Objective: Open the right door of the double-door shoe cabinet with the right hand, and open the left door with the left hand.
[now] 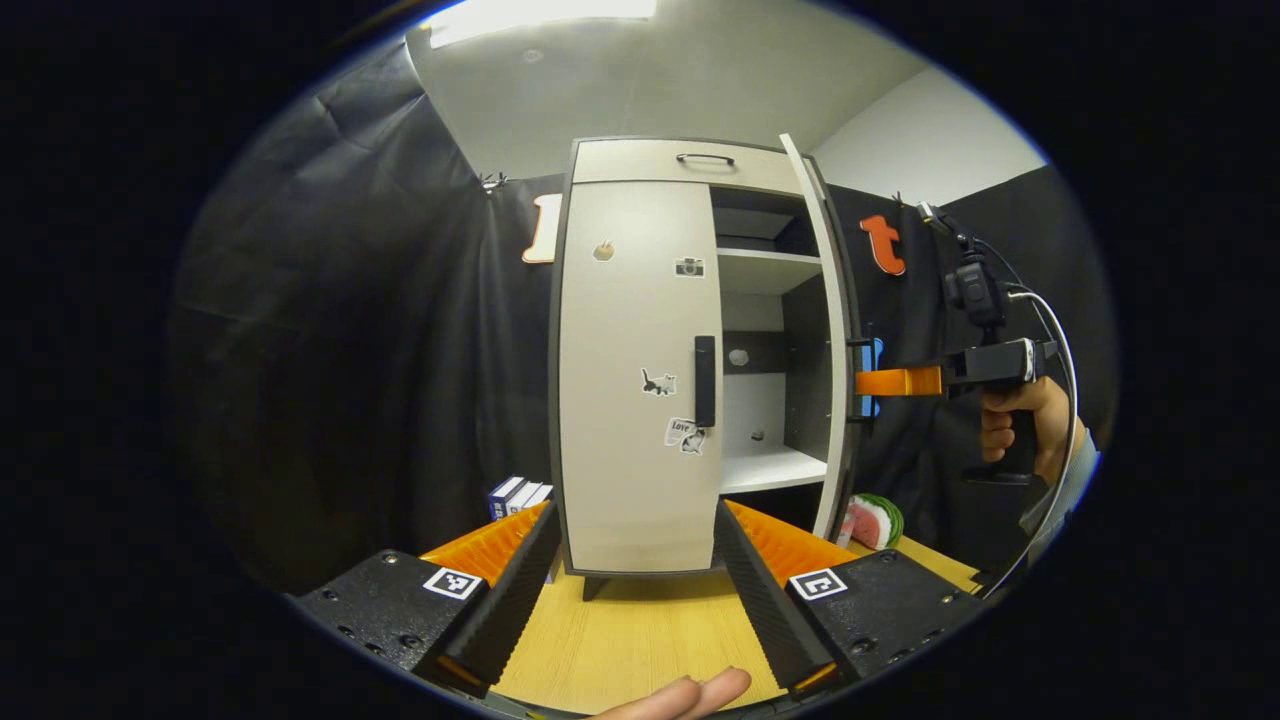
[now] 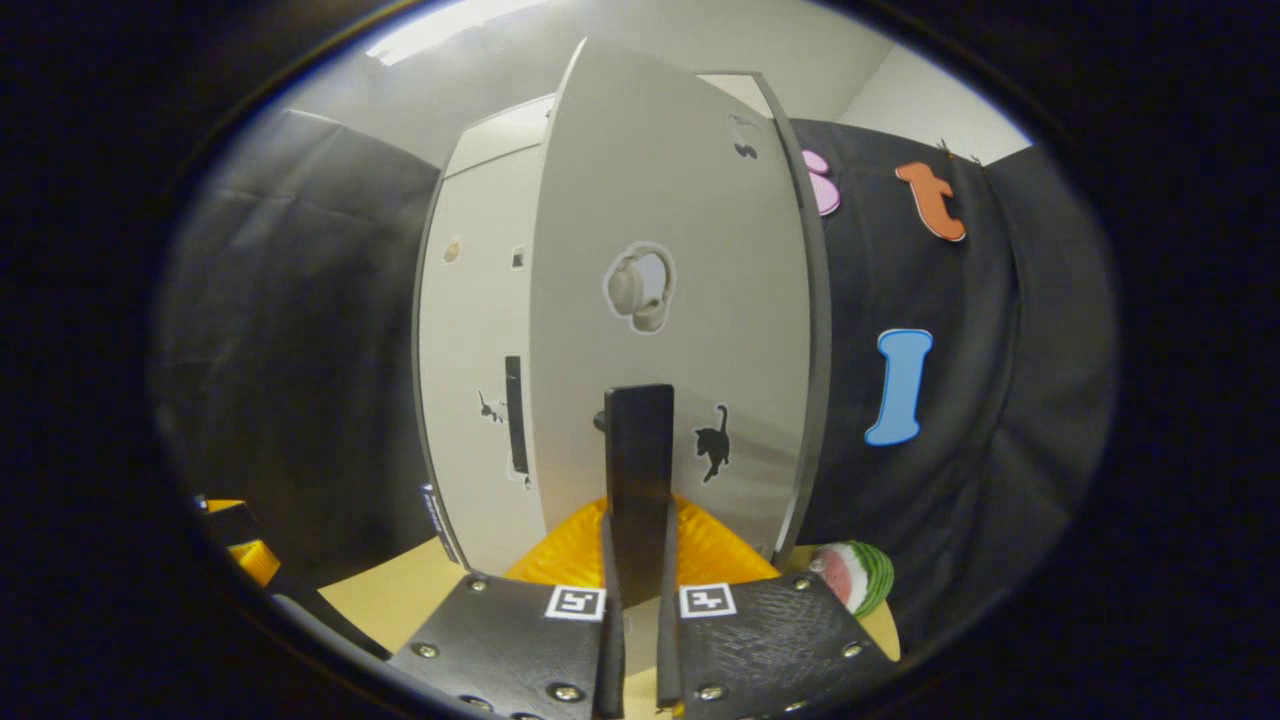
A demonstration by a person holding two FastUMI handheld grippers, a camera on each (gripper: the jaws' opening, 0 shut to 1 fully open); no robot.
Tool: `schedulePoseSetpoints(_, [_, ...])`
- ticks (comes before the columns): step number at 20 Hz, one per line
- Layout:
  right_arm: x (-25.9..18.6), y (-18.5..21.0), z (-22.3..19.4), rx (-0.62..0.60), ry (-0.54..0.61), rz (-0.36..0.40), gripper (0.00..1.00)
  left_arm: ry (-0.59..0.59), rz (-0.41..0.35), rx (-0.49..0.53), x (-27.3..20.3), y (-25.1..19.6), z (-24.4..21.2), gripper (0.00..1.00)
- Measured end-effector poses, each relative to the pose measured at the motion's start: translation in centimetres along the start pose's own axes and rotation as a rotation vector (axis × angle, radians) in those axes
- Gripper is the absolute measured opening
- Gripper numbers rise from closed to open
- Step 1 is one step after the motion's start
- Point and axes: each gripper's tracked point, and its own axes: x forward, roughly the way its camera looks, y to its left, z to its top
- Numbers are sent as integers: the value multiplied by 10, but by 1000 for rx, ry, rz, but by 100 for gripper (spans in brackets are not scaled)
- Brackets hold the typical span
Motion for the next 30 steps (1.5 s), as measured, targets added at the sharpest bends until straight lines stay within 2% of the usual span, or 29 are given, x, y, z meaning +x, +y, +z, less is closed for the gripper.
schedulePoseSetpoints(1, [-1, -1, 0, 6, -4, 1, 13, 3, -3, 5, 0, -3, -2, 96])
schedulePoseSetpoints(3, [-5, -5, 1, 1, -14, -3, 13, 11, -11, 8, 1, -9, -6, 96])
schedulePoseSetpoints(4, [-6, -7, 1, 0, -21, -10, 13, 17, -13, 6, 1, -9, -8, 92])
schedulePoseSetpoints(9, [-20, -38, 4, -44, -39, -97, 12, 31, -6, -26, 9, -10, -12, 96])
schedulePoseSetpoints(11, [-20, -57, 3, -45, -54, -137, 11, 27, -21, -30, 11, -18, -11, 96])
schedulePoseSetpoints(12, [-37, -66, 5, -58, -59, -161, 2, 25, -31, -29, 11, -23, -10, 96])
schedulePoseSetpoints(16, [-54, -138, 1, -64, -55, -301, 1, 29, -64, -17, 12, -41, -13, 96])
schedulePoseSetpoints(18, [-53, -132, -1, 73, -58, -167, 1, 29, -77, -8, 14, -44, -14, 96])
schedulePoseSetpoints(19, [-52, -132, -4, 111, -53, -158, 0, 30, -82, -6, 15, -47, -15, 96])
schedulePoseSetpoints(21, [-47, -134, -6, 90, -66, -164, 1, 33, -76, -5, 14, -44, -16, 96])
schedulePoseSetpoints(22, [-48, -139, -9, 57, -60, -193, 1, 33, -71, -5, 15, -40, -16, 96])
schedulePoseSetpoints(26, [-45, -139, -17, 28, -38, -202, 0, 41, -54, -4, 19, -32, -19, 96])
schedulePoseSetpoints(30, [-44, -137, -20, 76, -34, -186, 1, 55, -47, -12, 26, -26, -25, 96])
